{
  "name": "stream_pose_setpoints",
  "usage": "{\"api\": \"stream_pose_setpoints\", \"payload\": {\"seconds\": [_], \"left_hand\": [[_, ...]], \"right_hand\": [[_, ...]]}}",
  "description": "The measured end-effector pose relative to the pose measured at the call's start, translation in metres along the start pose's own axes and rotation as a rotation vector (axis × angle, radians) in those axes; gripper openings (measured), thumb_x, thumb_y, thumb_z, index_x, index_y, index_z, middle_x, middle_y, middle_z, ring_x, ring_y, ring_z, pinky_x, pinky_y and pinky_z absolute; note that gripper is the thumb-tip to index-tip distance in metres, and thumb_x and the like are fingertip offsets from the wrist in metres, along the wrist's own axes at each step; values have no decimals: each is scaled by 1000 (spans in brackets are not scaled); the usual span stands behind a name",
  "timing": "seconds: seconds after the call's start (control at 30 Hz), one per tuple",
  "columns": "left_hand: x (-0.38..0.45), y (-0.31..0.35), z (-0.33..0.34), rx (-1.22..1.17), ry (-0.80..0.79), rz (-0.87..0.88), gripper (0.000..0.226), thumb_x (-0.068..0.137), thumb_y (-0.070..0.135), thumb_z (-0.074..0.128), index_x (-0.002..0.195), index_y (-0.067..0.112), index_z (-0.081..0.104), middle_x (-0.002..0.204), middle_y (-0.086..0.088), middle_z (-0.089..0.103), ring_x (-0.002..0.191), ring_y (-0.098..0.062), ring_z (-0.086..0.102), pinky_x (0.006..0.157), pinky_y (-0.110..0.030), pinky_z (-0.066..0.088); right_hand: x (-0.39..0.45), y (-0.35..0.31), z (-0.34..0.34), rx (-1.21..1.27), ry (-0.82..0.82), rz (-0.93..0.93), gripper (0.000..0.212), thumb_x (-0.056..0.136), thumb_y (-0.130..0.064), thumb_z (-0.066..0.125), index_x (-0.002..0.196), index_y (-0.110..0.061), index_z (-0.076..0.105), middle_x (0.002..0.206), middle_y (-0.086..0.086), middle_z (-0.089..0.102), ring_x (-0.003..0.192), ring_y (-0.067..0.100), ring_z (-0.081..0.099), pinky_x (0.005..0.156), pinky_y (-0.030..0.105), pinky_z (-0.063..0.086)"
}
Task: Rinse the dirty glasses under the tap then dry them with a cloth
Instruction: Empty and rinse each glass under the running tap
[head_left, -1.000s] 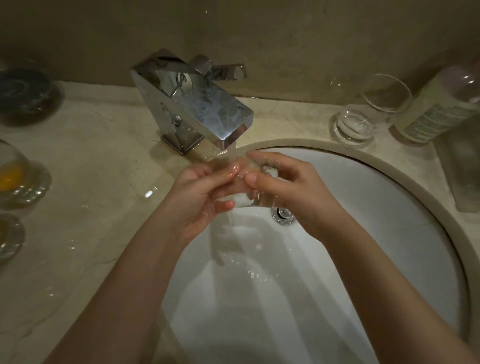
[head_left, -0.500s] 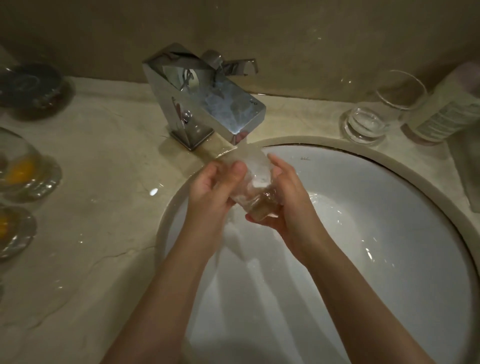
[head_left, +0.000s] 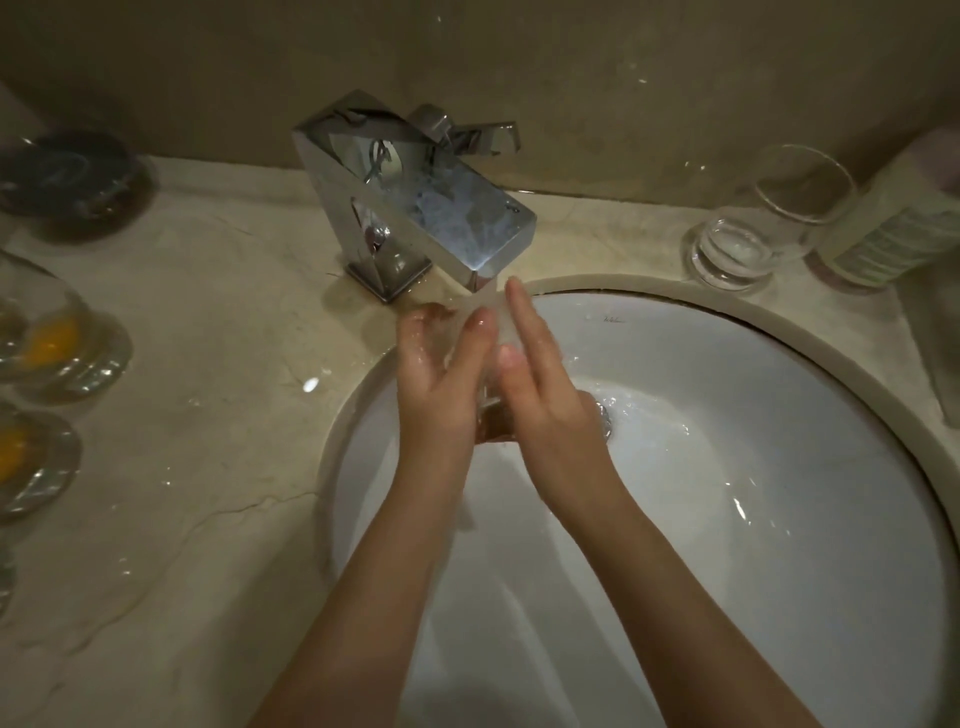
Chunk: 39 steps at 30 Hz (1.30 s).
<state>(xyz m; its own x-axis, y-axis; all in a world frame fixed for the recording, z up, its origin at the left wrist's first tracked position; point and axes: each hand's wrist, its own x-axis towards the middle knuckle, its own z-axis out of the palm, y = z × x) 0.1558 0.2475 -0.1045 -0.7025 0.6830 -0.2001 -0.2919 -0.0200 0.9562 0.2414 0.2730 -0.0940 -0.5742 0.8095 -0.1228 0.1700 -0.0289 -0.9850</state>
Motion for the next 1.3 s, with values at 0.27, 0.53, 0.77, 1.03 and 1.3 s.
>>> {"api": "stream_pose_setpoints", "payload": {"seconds": [0.27, 0.53, 0.77, 1.03, 1.3], "left_hand": [[-3, -3, -2, -129, -37, -125, 43, 80, 43, 67, 118, 26, 59, 108, 4, 71, 96, -14, 71, 77, -32, 57], [-3, -10, -3, -56, 16, -142, 59, 78, 53, 62, 129, 24, 53, 121, -2, 67, 103, -21, 69, 81, -42, 56], [-1, -9, 0, 50, 10, -16, 40, 79, 42, 64, 112, 23, 56, 105, 6, 69, 97, -11, 69, 80, -27, 54], [-1, -6, -3, -106, -10, -197, 29, 95, 35, 55, 119, 19, 59, 101, 1, 71, 88, -13, 71, 73, -32, 56], [-3, -9, -2, 297, -30, 201, 37, 82, 50, 60, 111, 29, 52, 103, 16, 65, 98, -2, 64, 82, -20, 48]], "right_hand": [[4, 2, 1, 470, -70, 192, 36, 101, -50, 34, 136, -59, 36, 136, -7, 57, 110, 22, 67, 82, 53, 58], [2, -1, -1, 137, -81, 66, 35, 103, -46, 35, 125, -73, 33, 117, -17, 65, 93, 11, 70, 65, 28, 58], [0, 3, -1, 5, -9, 71, 37, 101, -51, 31, 128, -75, 24, 93, -8, 68, 88, 20, 70, 76, 41, 60], [6, 7, 0, 318, -58, 192, 36, 103, -46, 29, 135, -60, 32, 119, 3, 67, 77, 19, 71, 54, 29, 53], [-2, 11, 2, -114, 46, 14, 35, 96, -64, 20, 128, -78, 16, 97, 2, 71, 79, 16, 69, 78, 36, 58]]}}
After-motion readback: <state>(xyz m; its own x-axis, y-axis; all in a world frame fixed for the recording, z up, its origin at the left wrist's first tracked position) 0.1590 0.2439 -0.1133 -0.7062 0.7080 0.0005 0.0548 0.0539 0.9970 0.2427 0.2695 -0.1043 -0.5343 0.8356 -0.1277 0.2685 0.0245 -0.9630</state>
